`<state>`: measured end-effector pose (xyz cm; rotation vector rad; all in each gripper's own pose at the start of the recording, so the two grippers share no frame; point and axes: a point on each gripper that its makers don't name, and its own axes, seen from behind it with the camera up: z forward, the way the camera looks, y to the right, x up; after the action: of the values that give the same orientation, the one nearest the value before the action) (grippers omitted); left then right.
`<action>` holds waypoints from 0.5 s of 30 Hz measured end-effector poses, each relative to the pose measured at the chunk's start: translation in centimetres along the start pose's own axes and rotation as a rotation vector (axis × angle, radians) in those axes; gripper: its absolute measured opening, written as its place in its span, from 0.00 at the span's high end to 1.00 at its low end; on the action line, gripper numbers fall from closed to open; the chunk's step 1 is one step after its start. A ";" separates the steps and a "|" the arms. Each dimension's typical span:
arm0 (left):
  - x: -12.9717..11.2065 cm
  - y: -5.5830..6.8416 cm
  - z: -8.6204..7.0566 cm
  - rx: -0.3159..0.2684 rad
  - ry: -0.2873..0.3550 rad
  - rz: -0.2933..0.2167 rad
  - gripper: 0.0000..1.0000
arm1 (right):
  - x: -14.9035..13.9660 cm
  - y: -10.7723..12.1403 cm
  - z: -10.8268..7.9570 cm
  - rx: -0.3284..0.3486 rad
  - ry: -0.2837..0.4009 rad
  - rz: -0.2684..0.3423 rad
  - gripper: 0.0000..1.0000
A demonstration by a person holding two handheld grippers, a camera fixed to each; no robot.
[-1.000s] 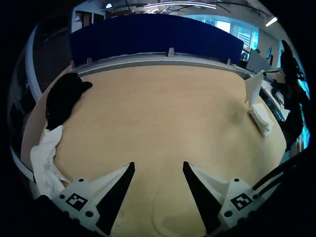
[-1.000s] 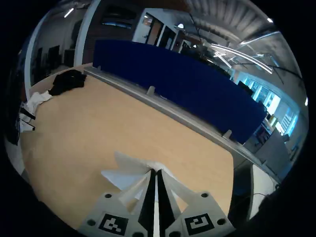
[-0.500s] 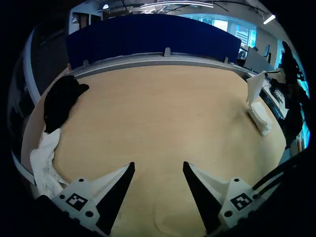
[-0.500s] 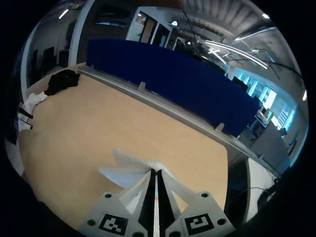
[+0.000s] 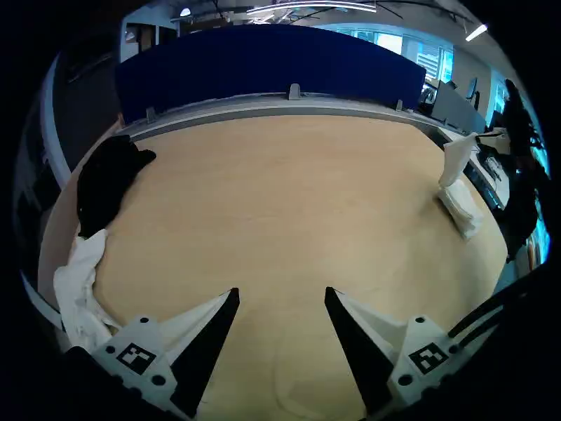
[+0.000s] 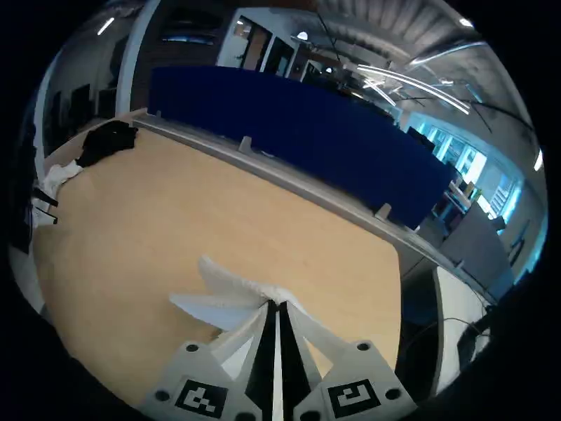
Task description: Fold towel
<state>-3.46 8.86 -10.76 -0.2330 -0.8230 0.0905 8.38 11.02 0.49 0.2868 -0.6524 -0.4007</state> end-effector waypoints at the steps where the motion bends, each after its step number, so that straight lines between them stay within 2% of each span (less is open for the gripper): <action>1: 0.0 0.0 0.0 0.000 0.000 0.000 0.10 | -0.5 0.1 -0.2 -0.003 -0.006 0.003 0.97; 15: -0.5 -0.2 -0.2 0.002 -0.003 0.001 0.10 | -9.3 1.2 -2.9 -0.063 -0.135 0.068 0.97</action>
<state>-3.66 8.52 -11.24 -0.2318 -0.8255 0.0923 3.83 16.56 -6.15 0.1778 -0.7783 -0.3774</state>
